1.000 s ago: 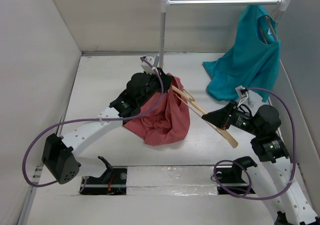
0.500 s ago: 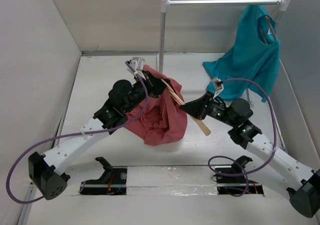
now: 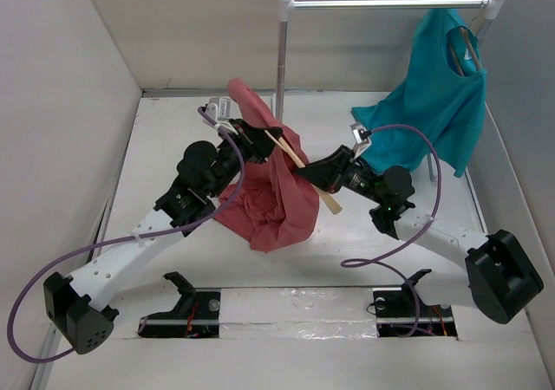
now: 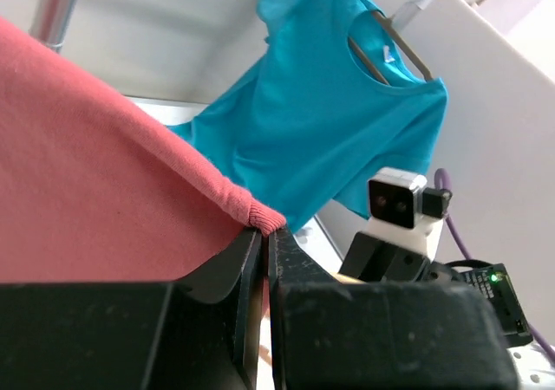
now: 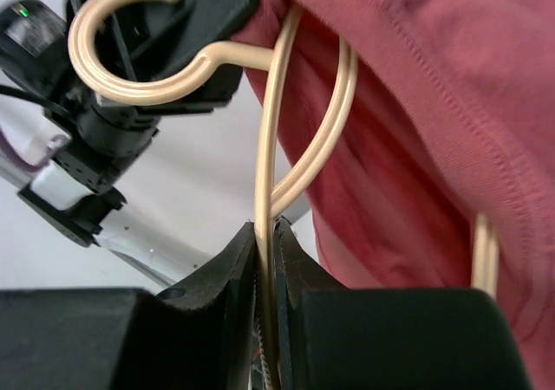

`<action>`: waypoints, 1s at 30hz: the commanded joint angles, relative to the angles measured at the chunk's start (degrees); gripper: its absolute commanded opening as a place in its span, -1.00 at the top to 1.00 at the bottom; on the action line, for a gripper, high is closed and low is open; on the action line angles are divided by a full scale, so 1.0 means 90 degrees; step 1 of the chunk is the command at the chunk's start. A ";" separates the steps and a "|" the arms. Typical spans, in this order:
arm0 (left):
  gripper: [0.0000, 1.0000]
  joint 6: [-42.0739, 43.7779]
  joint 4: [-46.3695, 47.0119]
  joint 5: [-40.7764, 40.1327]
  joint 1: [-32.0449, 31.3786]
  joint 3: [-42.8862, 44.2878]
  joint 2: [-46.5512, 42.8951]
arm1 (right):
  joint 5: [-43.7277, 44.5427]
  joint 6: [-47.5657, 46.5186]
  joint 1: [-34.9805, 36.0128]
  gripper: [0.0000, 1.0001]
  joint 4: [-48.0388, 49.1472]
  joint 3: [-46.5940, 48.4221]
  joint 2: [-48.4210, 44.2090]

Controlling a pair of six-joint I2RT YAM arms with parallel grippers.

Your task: Place the t-shirt on the hanger

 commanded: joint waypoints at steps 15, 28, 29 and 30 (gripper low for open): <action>1.00 0.0187 0.0342 0.0237 -0.0260 -0.0267 -0.0219 | 0.0426 0.0479 -0.0570 1.00 0.0767 0.0373 -0.0533; 1.00 0.0167 -0.0059 0.0334 -0.0260 -0.0364 -0.0120 | 0.0356 0.0812 -0.0736 1.00 0.1708 0.1507 -0.0071; 1.00 0.0148 0.0009 0.0412 -0.0260 -0.0451 -0.0101 | 0.0376 0.0725 -0.0736 1.00 0.1668 0.1547 -0.0168; 1.00 0.0099 0.0087 0.0451 -0.0260 -0.0472 -0.0072 | 0.0366 0.0704 -0.0736 1.00 0.1619 0.1566 -0.0208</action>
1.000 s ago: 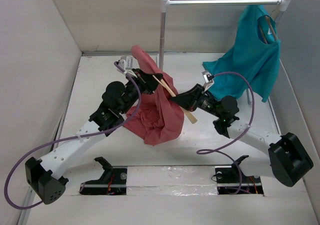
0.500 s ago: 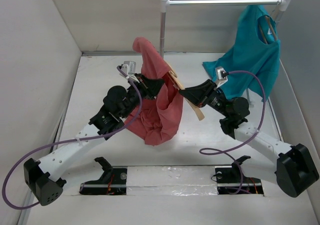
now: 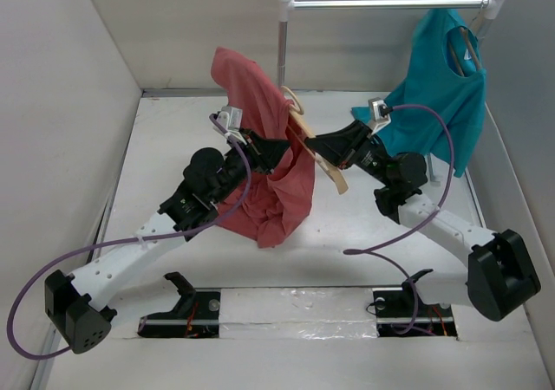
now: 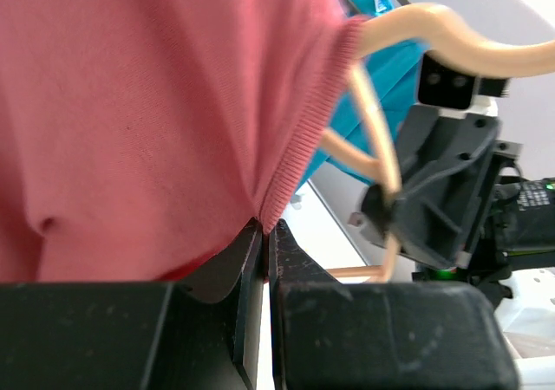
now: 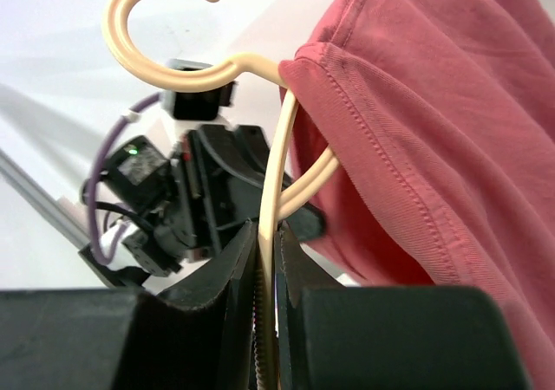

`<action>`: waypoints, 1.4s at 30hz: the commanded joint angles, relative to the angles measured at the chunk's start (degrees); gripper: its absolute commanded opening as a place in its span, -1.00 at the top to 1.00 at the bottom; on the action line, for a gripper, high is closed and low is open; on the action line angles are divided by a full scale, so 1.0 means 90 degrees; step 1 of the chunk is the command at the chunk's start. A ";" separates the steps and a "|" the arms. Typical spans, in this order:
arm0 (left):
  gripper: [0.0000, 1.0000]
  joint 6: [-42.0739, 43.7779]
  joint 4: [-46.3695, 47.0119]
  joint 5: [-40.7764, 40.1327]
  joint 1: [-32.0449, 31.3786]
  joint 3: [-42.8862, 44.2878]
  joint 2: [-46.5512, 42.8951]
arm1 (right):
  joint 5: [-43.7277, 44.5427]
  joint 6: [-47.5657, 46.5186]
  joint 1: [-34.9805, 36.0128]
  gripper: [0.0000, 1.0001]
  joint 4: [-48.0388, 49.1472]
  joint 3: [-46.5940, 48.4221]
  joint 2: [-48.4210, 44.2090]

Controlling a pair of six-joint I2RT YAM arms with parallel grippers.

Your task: Place the t-shirt on the hanger

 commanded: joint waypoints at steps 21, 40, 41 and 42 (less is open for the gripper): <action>1.00 0.0049 -0.0481 0.0119 -0.0017 -0.0111 -0.0006 | 0.0859 -0.0489 -0.0199 1.00 0.0692 0.0000 -0.0971; -0.14 -0.0261 -0.0162 -0.0223 -0.0017 0.1316 -0.0202 | 0.0547 -0.0890 -0.0199 1.00 0.0096 -0.0381 -0.1411; -0.23 -0.0349 -0.0026 -0.0291 -0.0017 0.1364 -0.0163 | 0.0527 -0.0861 -0.0199 1.00 0.0222 -0.0410 -0.1391; -0.27 -0.0456 0.0304 -0.0360 -0.0017 0.1384 -0.0085 | 0.0537 -0.0793 -0.0141 1.00 0.0271 -0.0469 -0.1391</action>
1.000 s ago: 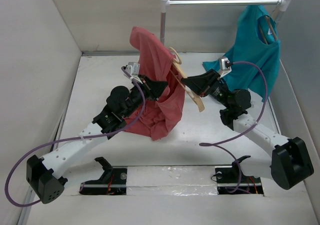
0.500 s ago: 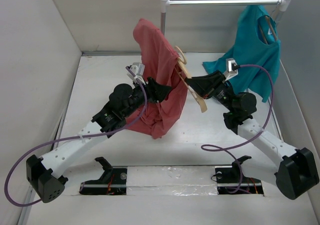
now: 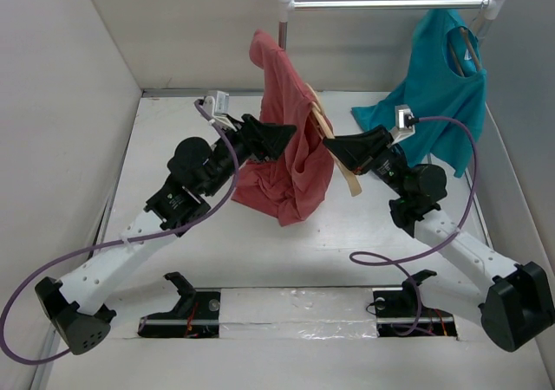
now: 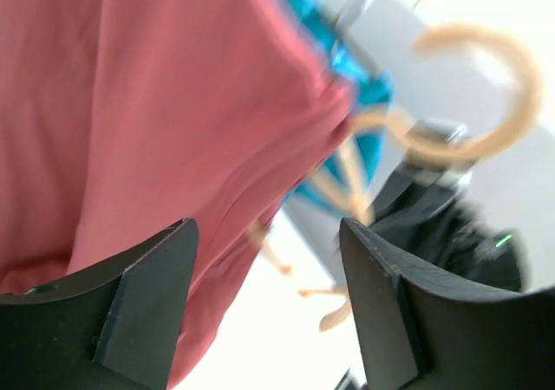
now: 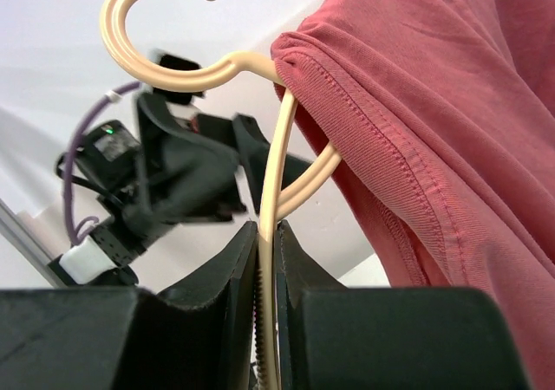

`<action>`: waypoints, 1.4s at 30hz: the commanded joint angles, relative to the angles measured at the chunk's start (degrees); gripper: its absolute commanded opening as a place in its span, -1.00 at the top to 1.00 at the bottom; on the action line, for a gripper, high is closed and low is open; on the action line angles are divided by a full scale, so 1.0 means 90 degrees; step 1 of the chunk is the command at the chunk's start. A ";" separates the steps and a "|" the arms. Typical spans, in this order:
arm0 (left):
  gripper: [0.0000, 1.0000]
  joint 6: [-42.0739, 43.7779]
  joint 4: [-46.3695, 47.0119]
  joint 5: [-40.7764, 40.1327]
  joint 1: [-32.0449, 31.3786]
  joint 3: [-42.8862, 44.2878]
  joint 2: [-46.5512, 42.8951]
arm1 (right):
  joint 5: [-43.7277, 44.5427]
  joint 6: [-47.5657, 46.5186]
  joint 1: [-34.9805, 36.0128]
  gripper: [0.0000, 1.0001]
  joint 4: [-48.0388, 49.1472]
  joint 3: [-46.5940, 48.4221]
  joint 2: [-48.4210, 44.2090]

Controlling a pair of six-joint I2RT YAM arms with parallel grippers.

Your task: Place the t-shirt on the hanger

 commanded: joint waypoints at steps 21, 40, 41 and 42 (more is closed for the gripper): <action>-0.35 -0.1287 0.2896 -0.1115 0.0332 0.0767 0.1429 | -0.0465 0.0202 0.0319 1.00 0.1132 0.0160 0.0212; 1.00 -0.1502 0.3111 -0.1115 0.0332 0.0192 0.1234 | -0.0496 0.0525 0.0553 1.00 0.1630 0.0268 0.0672; 1.00 -0.1493 0.3073 -0.1144 0.0332 0.0162 0.1205 | -0.0477 0.0525 0.0554 1.00 0.1563 0.0268 0.0653; 1.00 -0.1483 0.2927 -0.1202 0.0332 0.0162 0.1147 | -0.0467 0.0447 0.0554 1.00 0.1495 0.0287 0.0662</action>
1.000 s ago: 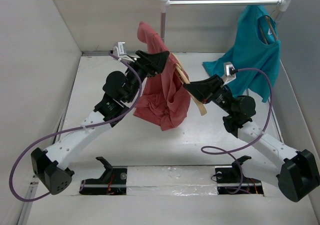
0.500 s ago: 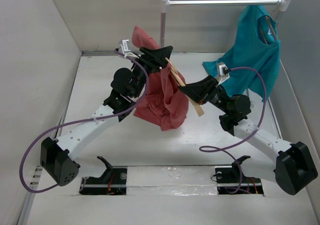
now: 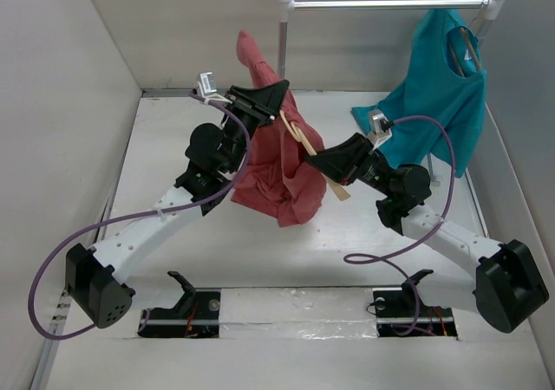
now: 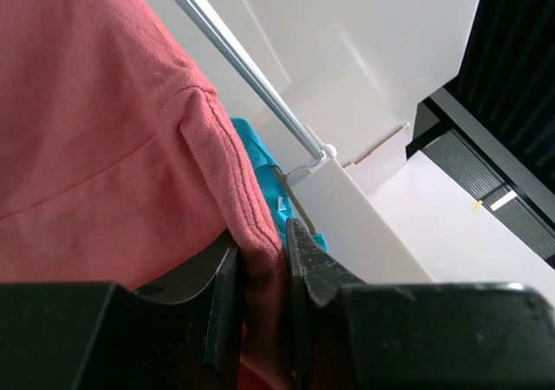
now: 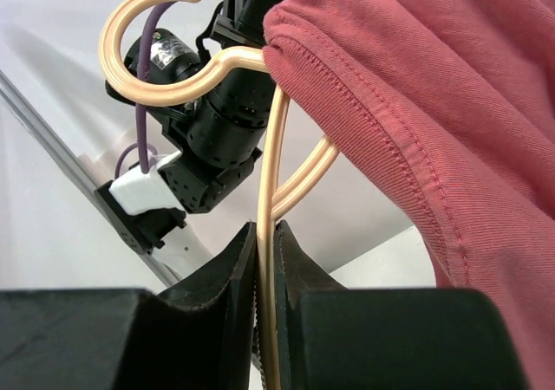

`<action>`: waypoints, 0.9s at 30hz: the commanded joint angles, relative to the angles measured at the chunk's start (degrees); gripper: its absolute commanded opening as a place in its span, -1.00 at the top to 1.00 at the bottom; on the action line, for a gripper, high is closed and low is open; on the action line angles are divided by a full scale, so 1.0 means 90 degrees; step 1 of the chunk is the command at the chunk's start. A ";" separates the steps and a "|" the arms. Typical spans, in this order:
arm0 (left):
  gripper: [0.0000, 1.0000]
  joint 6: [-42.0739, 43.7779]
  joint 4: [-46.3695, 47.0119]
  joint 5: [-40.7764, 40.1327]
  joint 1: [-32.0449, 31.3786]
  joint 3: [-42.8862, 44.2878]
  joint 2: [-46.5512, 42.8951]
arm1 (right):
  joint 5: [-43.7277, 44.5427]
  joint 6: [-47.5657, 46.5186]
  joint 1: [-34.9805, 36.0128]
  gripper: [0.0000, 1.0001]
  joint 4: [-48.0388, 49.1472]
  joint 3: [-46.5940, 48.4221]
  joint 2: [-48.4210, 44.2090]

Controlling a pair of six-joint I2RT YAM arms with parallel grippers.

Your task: Place the t-shirt on the hanger

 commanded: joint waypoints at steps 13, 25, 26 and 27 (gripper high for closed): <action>1.00 0.0643 -0.0886 -0.0613 -0.0006 -0.0069 -0.0834 | -0.0181 -0.0692 0.0049 -0.29 -0.0653 0.0343 -0.0368; 1.00 0.0312 -0.1317 -0.0194 0.0570 -0.0020 -0.1039 | 0.0469 -0.2928 -0.0205 1.00 -0.4333 -0.0408 -0.1736; 1.00 0.0167 -0.1268 -0.0136 0.0648 -0.0068 -0.1049 | 0.0568 -0.3017 -0.0147 1.00 -0.4549 -0.0496 -0.1775; 1.00 0.0088 -0.1200 -0.0009 0.0648 -0.0127 -0.1068 | 0.0705 -0.3153 -0.0069 1.00 -0.4638 -0.0584 -0.1804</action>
